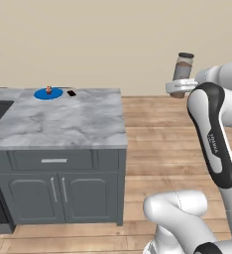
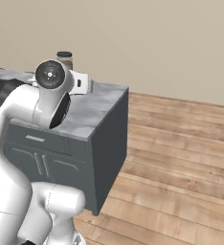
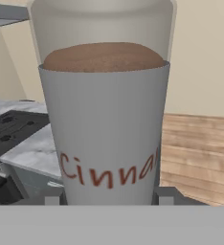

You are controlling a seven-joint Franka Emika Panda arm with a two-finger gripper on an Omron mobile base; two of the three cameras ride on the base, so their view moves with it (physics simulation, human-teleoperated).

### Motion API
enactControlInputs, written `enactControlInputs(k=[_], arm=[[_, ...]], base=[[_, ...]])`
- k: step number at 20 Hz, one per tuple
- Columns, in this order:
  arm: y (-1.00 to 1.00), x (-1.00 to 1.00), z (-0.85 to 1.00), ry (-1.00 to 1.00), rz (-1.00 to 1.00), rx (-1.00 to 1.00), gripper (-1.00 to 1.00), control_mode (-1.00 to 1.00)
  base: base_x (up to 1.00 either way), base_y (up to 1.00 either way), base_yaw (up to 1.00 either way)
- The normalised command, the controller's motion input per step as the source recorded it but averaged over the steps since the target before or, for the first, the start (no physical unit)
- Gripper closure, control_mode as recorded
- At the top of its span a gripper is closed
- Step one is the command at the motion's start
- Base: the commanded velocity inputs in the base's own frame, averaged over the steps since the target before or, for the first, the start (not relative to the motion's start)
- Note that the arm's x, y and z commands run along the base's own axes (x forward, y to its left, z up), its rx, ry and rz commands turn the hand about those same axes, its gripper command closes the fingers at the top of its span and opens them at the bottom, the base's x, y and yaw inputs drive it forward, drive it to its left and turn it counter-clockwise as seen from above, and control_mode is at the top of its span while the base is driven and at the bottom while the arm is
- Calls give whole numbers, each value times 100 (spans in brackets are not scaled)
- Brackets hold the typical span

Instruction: Take the cinnamon bottle from the cabinet and place it on the dining table, next to the plate with the cupcake. Then take the chocolate from the dining counter and place it on the cupcake plate.

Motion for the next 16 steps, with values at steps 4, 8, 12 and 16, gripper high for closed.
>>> enactControlInputs(k=[4,8,12,16], arm=[[0,0,0,0,0,0,100,100],[0,0,0,0,0,0,100,100],[0,0,0,0,0,0,100,100],[0,0,0,0,0,0,100,100]], base=[[47,-59,0],[48,-58,0],[65,-50,0],[73,-46,1]])
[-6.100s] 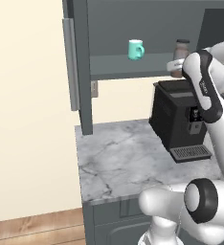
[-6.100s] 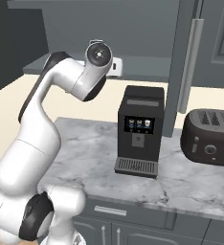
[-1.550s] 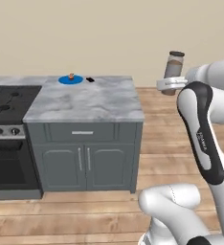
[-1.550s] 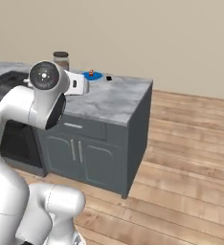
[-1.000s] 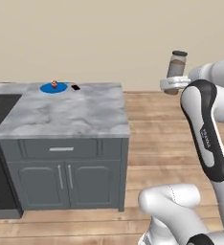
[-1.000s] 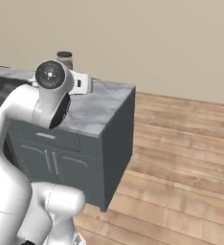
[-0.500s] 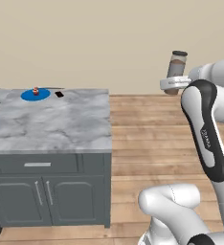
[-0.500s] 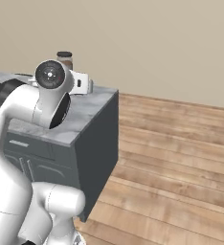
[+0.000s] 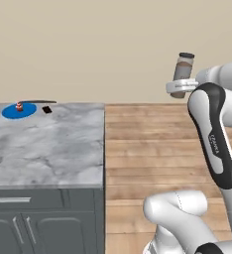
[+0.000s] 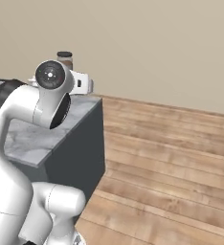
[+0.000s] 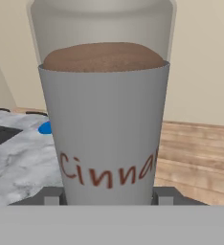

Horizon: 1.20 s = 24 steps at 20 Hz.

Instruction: Take the cinnamon bottle from the cabinet and place it on the dining table, next to the plate with the cupcake. Then take the chocolate from the dining counter and place it on the cupcake plate.

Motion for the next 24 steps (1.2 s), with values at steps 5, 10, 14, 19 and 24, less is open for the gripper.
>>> enactControlInputs(k=[5,10,14,19,24], arm=[[0,0,0,0,0,0,100,100],[0,0,0,0,0,0,100,100],[0,0,0,0,0,0,100,100],[0,0,0,0,0,0,100,100],[0,0,0,0,0,0,100,100]], base=[[71,-46,4],[70,-48,2],[69,-48,1],[67,-48,1],[71,-45,1]])
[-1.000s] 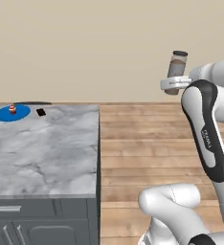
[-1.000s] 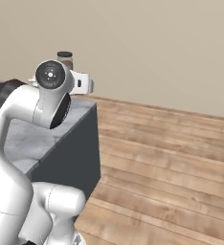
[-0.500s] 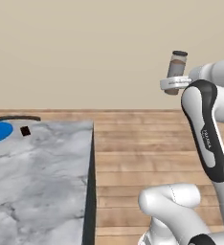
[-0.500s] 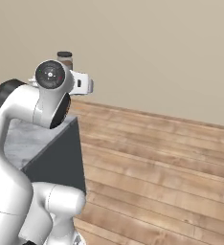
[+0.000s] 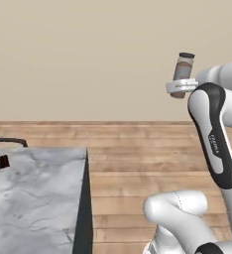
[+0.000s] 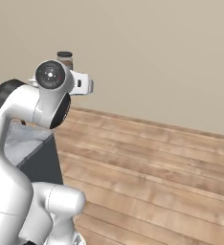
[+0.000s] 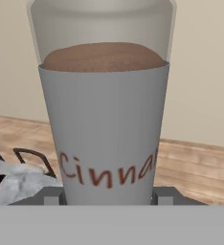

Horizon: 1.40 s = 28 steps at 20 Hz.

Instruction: Take the cinnamon bottle from the cabinet and place it on the dining table, next to the plate with the cupcake. Then take the chocolate from the dining counter and place it on the cupcake plate.

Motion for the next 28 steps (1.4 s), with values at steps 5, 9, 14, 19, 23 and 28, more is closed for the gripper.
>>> enactControlInputs(k=[5,9,14,19,23,28], arm=[[0,0,0,0,0,0,100,100],[0,0,0,0,0,0,100,100],[0,0,0,0,0,0,100,100],[0,0,0,0,0,0,100,100],[0,0,0,0,0,0,100,100],[0,0,0,0,0,0,100,100]], base=[[83,-32,4],[88,-18,9],[89,-15,10],[89,-13,11],[86,-5,19],[77,-1,23]])
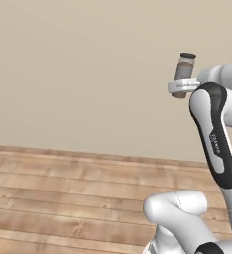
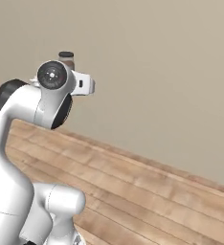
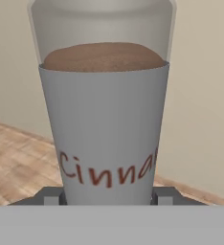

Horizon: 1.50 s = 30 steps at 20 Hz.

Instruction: Take the cinnamon bottle from the cabinet and place it on the dining table, next to the plate with the cupcake. Then take the chocolate from the dining counter and place it on the cupcake plate.

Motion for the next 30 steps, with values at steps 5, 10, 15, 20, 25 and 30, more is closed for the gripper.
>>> enactControlInputs(k=[5,10,15,20,25,30], arm=[[0,0,0,0,0,0,100,100],[0,0,0,0,0,0,100,100],[0,0,0,0,0,0,100,100],[0,0,0,0,0,0,100,100],[0,0,0,0,0,0,100,100],[0,0,0,0,0,0,100,100]], base=[[52,0,59],[38,0,75],[33,0,79],[40,-3,74],[47,-20,50],[43,-26,40]])
